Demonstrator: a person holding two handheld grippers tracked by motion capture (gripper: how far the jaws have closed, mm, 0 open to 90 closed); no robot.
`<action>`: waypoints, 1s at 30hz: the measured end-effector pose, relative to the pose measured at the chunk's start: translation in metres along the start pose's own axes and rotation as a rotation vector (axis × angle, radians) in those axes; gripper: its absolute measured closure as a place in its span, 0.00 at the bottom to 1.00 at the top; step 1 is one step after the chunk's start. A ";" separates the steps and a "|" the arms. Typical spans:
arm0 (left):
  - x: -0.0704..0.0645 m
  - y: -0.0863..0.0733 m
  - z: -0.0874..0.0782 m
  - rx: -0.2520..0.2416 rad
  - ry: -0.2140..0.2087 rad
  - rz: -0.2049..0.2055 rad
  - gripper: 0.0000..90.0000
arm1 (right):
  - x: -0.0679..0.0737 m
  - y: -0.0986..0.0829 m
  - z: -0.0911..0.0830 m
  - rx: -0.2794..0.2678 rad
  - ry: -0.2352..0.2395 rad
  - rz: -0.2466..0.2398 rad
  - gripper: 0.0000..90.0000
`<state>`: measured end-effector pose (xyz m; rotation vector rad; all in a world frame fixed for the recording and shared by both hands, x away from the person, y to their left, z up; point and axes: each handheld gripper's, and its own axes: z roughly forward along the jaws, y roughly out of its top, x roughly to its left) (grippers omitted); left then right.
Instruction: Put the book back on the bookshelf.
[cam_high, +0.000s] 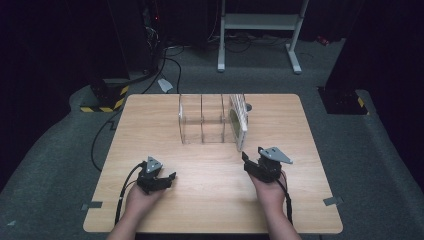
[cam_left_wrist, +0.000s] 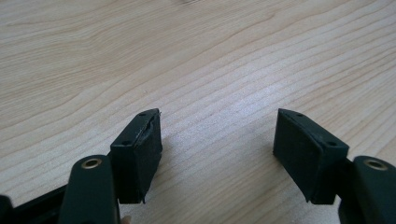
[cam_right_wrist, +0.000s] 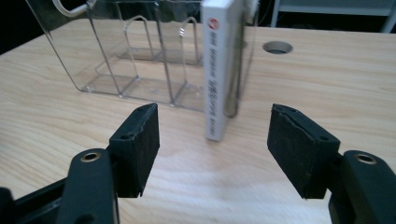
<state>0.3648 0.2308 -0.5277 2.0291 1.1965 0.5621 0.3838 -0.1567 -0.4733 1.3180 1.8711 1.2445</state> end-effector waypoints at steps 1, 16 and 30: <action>0.000 0.000 0.000 0.001 0.000 0.000 0.36 | -0.007 -0.005 -0.006 0.006 -0.007 0.006 0.37; -0.001 -0.001 -0.002 0.009 0.015 -0.022 0.35 | -0.075 -0.052 -0.024 0.218 -0.167 -0.019 0.31; -0.003 -0.003 -0.003 0.001 0.000 -0.008 0.35 | -0.097 -0.058 -0.023 0.303 -0.170 -0.001 0.29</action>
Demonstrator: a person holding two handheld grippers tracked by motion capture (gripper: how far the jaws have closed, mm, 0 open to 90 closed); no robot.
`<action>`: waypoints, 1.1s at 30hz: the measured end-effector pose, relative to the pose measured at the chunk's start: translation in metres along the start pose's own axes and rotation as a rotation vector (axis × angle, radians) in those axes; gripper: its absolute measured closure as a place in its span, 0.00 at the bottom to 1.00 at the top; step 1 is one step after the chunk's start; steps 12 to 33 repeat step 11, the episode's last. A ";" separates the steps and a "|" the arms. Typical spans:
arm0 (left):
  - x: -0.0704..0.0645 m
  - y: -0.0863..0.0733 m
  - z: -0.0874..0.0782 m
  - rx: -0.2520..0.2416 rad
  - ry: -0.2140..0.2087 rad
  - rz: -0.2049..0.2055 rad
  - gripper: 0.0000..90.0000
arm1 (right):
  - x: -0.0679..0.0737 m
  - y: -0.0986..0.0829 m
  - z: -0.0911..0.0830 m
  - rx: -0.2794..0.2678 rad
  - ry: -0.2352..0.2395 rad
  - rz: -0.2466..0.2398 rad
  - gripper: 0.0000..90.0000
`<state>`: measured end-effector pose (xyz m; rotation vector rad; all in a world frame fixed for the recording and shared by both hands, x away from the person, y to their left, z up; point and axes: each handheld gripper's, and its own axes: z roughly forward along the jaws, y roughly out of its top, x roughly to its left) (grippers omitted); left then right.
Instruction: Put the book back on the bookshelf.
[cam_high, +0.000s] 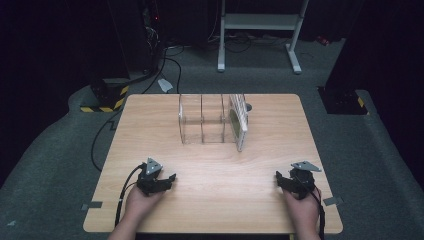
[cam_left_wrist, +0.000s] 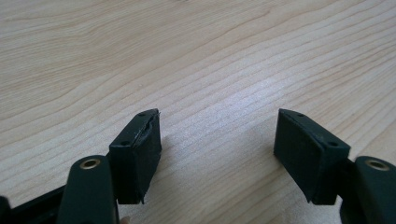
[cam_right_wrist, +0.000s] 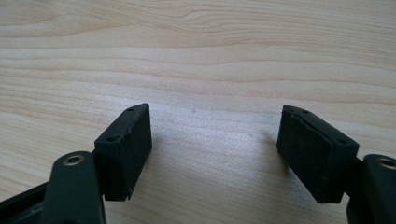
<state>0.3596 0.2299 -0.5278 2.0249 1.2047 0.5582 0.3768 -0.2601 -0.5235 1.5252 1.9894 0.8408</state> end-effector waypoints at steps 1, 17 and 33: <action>0.000 0.000 0.000 0.000 0.000 0.000 0.35 | 0.000 0.000 0.000 0.000 -0.001 0.001 0.29; 0.000 0.000 0.000 -0.003 -0.002 0.000 0.35 | 0.000 0.000 0.000 0.000 -0.001 0.001 0.29; 0.000 0.000 0.000 -0.003 -0.002 0.000 0.35 | 0.000 0.000 0.000 0.000 -0.001 0.001 0.29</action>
